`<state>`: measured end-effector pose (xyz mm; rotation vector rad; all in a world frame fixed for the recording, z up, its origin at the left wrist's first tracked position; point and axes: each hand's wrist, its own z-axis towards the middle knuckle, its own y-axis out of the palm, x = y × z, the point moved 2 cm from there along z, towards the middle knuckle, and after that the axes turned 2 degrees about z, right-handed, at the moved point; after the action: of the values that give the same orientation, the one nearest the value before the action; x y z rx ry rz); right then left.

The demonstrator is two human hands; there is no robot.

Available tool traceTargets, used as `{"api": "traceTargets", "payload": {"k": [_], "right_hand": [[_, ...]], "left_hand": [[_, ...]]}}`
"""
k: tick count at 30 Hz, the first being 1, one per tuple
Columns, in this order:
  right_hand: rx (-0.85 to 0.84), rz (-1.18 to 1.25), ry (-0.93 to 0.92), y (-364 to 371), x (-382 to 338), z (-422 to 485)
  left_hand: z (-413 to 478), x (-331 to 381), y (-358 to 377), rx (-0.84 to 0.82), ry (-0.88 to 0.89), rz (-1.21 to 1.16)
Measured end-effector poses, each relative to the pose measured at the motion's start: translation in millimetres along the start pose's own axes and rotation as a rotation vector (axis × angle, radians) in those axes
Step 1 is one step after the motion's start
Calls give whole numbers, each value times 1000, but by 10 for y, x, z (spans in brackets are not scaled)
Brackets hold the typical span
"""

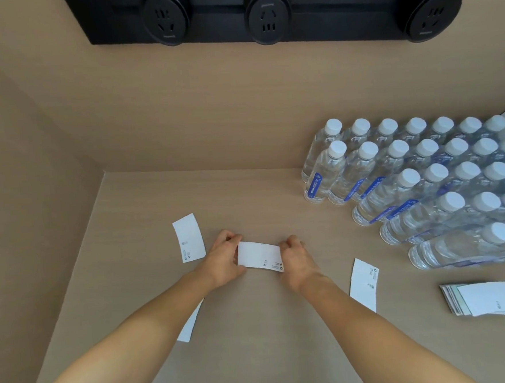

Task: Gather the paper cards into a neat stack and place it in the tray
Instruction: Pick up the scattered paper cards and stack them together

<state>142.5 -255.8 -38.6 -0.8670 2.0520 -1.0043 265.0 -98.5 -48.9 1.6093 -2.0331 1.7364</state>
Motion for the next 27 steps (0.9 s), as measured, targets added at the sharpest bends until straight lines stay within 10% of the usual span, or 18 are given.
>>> {"api": "traceTargets", "payload": {"k": [15,27], "right_hand": [[81,93,-190,-249,-924,86],[122,398,120,221,-1845,272]], "left_hand": [[-521,-659,-678,202,-280,73],[-139,-740,-1236,-16,-8,544]]}}
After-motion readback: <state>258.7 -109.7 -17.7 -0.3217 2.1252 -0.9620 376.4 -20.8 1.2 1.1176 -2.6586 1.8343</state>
